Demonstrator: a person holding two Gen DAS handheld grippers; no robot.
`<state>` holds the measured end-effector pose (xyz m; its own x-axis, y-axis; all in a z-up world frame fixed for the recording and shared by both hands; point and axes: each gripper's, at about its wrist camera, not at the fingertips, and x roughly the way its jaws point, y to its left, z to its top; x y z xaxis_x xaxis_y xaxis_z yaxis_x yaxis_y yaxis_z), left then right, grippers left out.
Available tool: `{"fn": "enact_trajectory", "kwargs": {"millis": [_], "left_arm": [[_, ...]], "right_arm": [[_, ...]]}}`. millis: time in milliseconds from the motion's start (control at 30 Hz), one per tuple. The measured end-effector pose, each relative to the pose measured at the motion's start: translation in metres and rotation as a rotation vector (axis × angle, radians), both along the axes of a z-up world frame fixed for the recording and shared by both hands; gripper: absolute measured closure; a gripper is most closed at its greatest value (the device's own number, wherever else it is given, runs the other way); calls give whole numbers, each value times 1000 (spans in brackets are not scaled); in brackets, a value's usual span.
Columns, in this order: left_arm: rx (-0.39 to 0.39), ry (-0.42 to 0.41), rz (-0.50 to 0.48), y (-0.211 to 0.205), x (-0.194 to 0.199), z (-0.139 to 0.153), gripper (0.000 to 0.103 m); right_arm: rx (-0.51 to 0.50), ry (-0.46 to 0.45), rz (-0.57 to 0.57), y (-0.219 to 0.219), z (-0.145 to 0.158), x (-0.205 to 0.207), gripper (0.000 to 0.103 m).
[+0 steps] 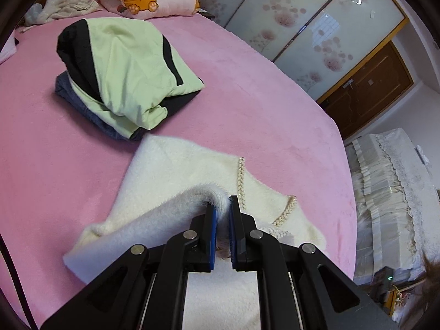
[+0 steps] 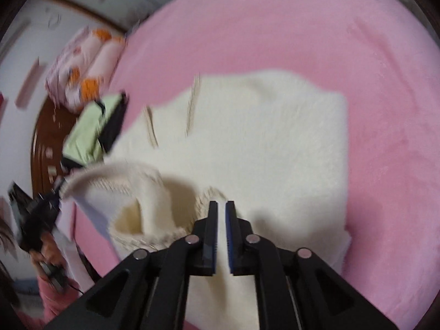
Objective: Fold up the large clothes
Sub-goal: 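Lift the hem with the left gripper and fold it toward the collar, then lay the folded hem down and open the left gripper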
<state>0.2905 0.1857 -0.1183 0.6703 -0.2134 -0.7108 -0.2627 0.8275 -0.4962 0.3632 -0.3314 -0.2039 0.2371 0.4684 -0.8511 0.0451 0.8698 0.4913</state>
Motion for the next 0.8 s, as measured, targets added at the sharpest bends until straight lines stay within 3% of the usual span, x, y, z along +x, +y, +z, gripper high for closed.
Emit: {"fn": "enact_trajectory", "kwargs": {"millis": [67, 133, 333, 400, 433, 467, 667, 800], "left_arm": [[4, 4, 14, 2, -4, 1, 98], [9, 10, 28, 4, -8, 2, 98], [10, 24, 52, 8, -18, 4, 98], [10, 26, 56, 8, -20, 5, 98], [13, 24, 56, 7, -20, 4, 97], [17, 22, 60, 6, -20, 4, 98], [22, 21, 80, 4, -13, 4, 98], [45, 26, 93, 4, -3, 5, 98]], "right_arm": [[-27, 35, 74, 12, -14, 2, 70], [-23, 57, 131, 24, -23, 3, 59], [-48, 126, 233, 47, -56, 7, 56], [-50, 118, 259, 51, -54, 10, 63], [-49, 98, 281, 55, -51, 11, 86], [-57, 92, 287, 55, -49, 12, 94], [-2, 7, 230, 40, -27, 6, 95], [12, -122, 75, 7, 8, 11, 95]]}}
